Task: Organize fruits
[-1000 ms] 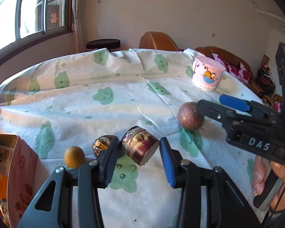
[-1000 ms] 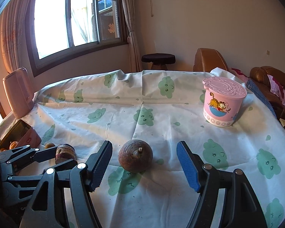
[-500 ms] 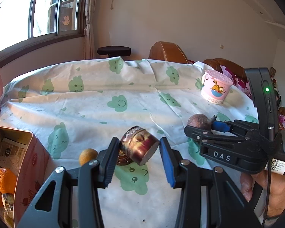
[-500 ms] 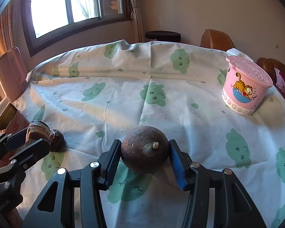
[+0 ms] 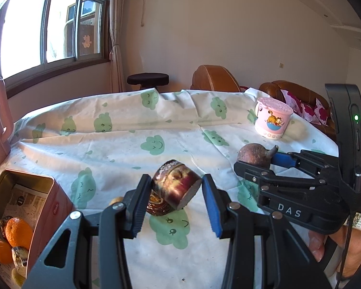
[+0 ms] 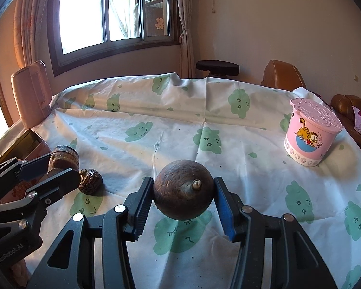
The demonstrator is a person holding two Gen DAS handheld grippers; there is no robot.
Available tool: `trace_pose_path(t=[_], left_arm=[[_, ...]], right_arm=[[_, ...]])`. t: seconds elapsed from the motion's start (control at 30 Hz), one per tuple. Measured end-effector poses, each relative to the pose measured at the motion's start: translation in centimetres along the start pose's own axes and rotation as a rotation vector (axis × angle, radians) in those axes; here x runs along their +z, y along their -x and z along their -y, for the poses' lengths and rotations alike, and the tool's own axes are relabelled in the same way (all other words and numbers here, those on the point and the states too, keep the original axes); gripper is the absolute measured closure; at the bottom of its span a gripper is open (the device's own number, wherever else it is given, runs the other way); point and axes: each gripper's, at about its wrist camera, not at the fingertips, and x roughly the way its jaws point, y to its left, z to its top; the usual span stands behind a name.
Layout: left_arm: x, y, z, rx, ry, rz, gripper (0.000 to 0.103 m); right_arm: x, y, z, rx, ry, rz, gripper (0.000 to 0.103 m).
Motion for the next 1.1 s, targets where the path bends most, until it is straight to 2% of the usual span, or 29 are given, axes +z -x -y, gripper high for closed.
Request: trace_pose_path(t=[0.23, 1.1], left_arm=[[-0.1, 0.4, -0.2, 0.002, 0.007, 0.02, 0.058], [-0.1, 1.8, 0.2, 0.021, -0.018, 0.097, 0.058]], right_arm=[[-0.2, 1.6, -0.7, 0.0, 0.027, 0.077, 0.051], [-1.0, 4.5, -0.8, -0.019, 0.022, 0.228, 0.051]])
